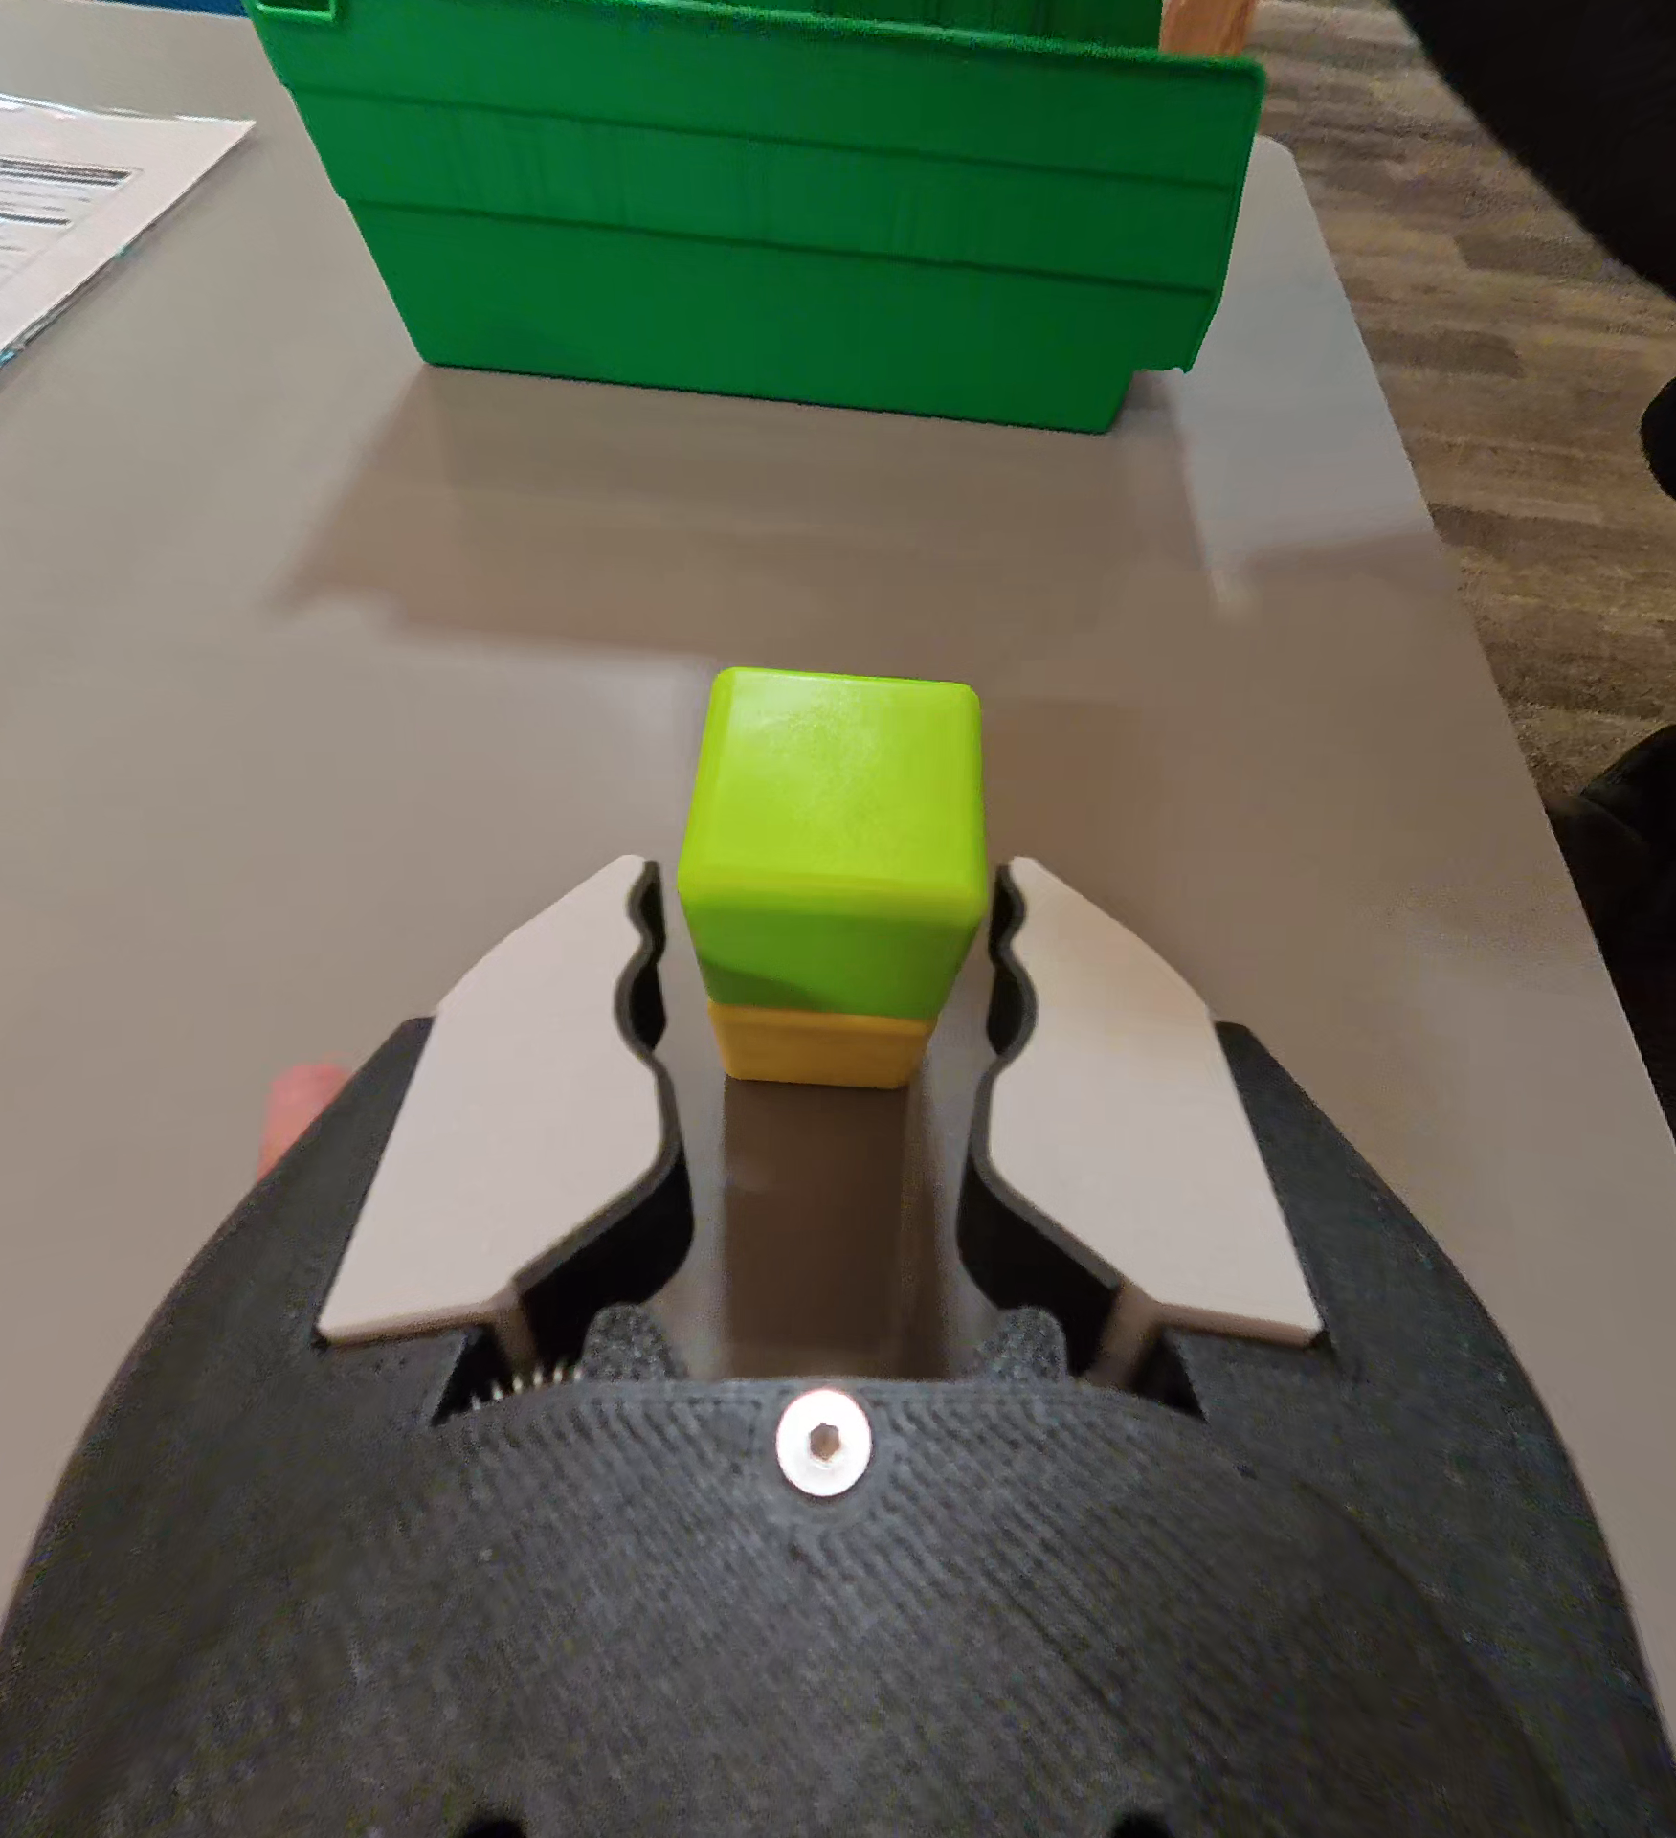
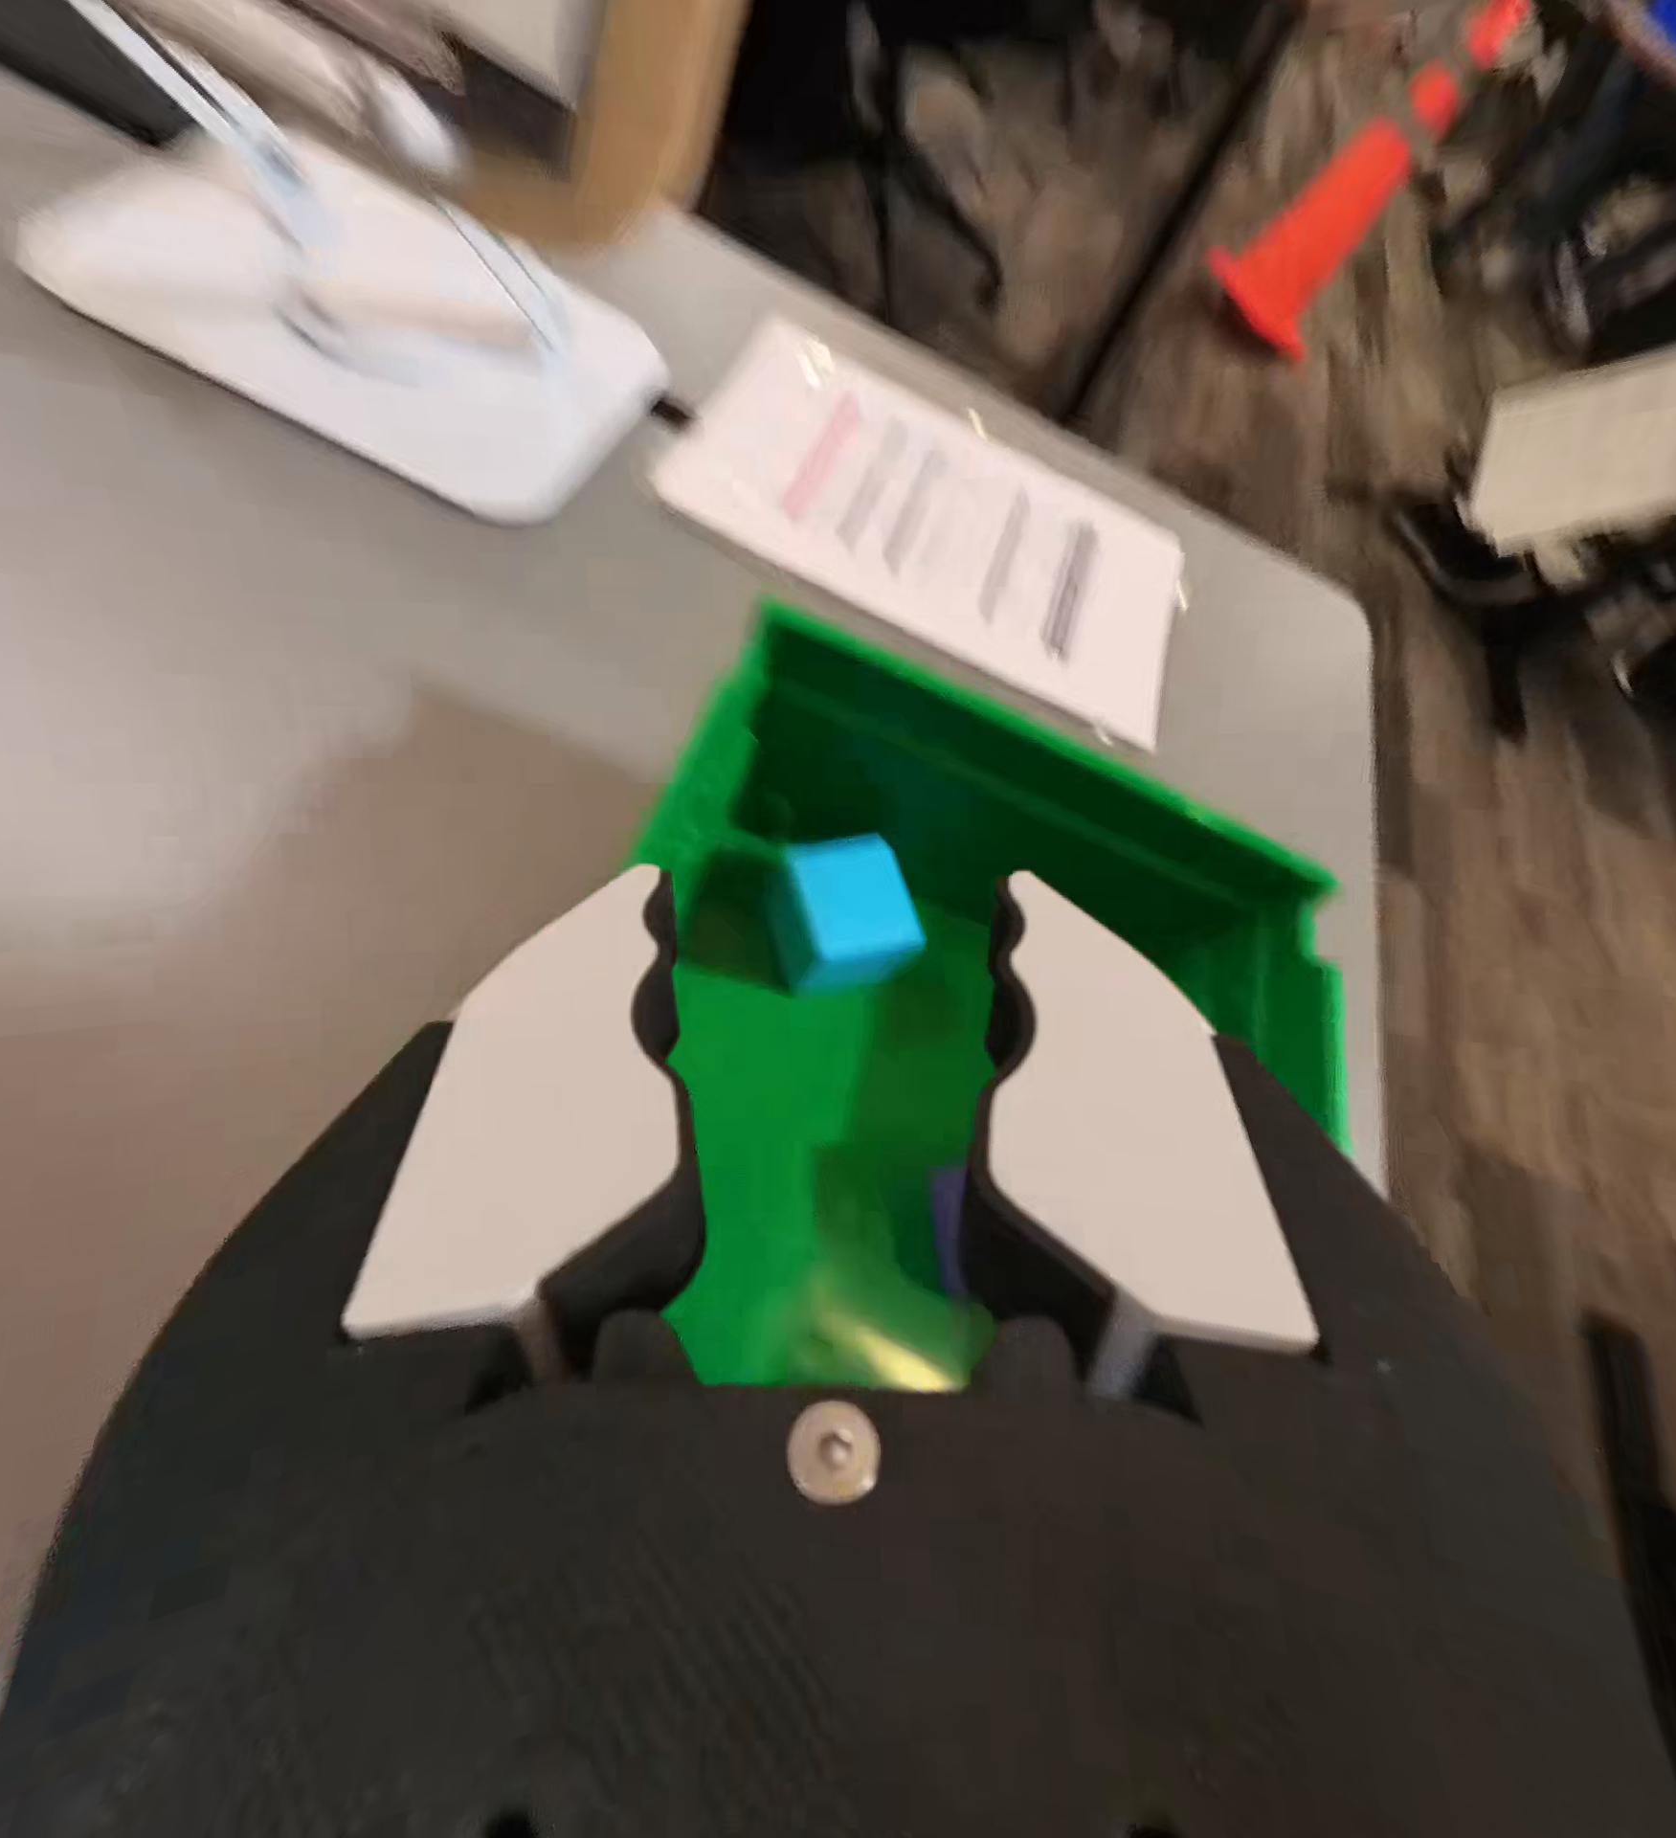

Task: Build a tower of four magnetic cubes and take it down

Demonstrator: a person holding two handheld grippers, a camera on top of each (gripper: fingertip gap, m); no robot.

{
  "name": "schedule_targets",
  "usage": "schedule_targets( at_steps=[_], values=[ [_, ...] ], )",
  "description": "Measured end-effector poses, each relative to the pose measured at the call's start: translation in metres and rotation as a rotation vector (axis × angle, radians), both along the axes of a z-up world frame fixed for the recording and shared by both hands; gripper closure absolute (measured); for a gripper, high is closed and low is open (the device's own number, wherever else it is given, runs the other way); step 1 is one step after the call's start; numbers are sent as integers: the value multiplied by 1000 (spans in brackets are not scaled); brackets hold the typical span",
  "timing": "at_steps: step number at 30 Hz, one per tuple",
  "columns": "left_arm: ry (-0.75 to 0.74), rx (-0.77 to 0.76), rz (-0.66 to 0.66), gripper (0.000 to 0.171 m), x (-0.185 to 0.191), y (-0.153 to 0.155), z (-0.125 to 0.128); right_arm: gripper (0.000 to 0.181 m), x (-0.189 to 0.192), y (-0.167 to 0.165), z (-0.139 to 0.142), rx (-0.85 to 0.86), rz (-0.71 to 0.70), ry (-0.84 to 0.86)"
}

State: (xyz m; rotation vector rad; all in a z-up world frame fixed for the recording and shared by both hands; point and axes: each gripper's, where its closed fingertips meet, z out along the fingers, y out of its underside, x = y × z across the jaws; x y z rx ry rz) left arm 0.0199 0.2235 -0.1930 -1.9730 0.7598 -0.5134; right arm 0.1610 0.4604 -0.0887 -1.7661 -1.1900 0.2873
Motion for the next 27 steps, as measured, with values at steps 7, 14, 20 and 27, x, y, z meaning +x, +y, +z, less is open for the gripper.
schedule_targets(
  at_steps=[7,14,20,27],
  values=[
    [78,-8,17,87,-7,-4,-7,114,-104,-132,47,-111,470,333],
    [181,-90,14,88,-14,-9,-27,122,-158,-204,-13,-192,677,348],
    [150,-104,29,96,-14,-7,-25,114,-161,-215,-39,-431,733,396],
    [188,-112,39,98,-15,-6,-30,110,-159,-227,-56,-477,821,367]
  ],
)
